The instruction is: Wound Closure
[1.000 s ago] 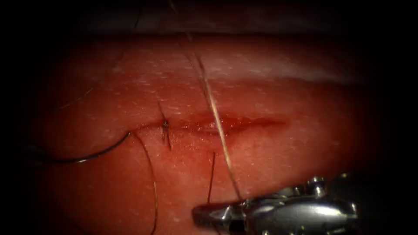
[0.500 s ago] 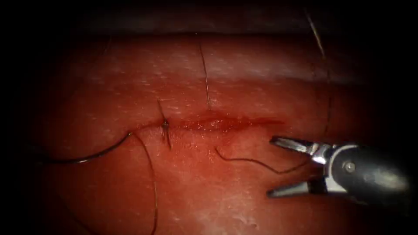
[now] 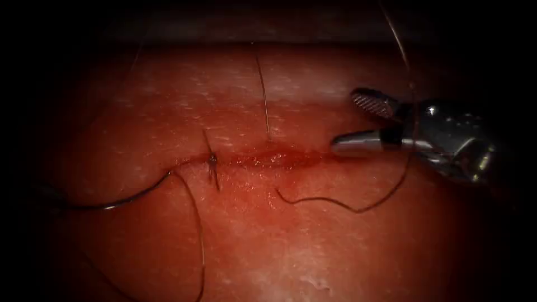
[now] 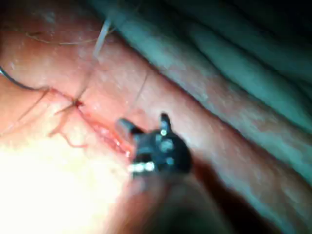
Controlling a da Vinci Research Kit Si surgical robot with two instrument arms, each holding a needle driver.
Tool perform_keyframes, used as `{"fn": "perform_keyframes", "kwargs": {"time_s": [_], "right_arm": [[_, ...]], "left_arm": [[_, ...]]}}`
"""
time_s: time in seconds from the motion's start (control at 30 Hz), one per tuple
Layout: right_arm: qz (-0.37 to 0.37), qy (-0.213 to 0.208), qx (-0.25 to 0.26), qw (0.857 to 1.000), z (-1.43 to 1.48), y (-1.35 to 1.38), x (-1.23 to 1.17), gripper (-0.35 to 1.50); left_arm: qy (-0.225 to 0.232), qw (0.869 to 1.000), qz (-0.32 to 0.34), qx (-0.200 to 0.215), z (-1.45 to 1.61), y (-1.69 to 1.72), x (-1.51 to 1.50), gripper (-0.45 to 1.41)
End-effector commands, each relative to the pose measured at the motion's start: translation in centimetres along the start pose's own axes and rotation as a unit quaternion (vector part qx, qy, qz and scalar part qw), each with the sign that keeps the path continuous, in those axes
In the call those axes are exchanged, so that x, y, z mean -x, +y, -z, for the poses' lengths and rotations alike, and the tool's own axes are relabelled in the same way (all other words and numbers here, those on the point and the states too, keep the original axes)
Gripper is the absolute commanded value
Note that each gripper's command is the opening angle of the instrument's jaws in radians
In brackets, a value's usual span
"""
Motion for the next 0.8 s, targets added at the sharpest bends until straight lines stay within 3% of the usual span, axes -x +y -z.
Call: {"fn": "perform_keyframes", "kwargs": {"time_s": [0.03,0.1,0.27,0.53,0.67,0.8], "right_arm": [[-0.026,0.004,0.000,1.000,-0.22,0.02,0.01,0.76],[-0.045,0.013,-0.008,0.999,-0.35,0.06,0.07,0.76],[-0.087,0.022,-0.029,0.996,-0.81,0.00,0.25,0.96],[-0.098,0.025,-0.053,0.994,-1.16,-0.14,0.24,0.99],[-0.103,0.032,-0.042,0.993,-1.21,-0.12,0.19,0.78],[-0.084,0.037,-0.040,0.995,-1.16,-0.12,0.10,0.15]], "left_arm": [[0.000,1.000,-0.001,0.001,-0.07,-0.05,0.02,-0.35],[0.000,1.000,0.000,0.002,-0.08,-0.05,0.01,-0.35],[0.000,1.000,0.000,0.003,-0.10,-0.05,0.00,-0.35],[0.000,1.000,0.000,0.003,-0.10,-0.05,0.01,-0.35],[0.000,1.000,0.000,0.003,-0.10,-0.05,0.01,-0.35],[0.000,1.000,0.000,0.003,-0.09,-0.05,0.01,-0.35]]}}
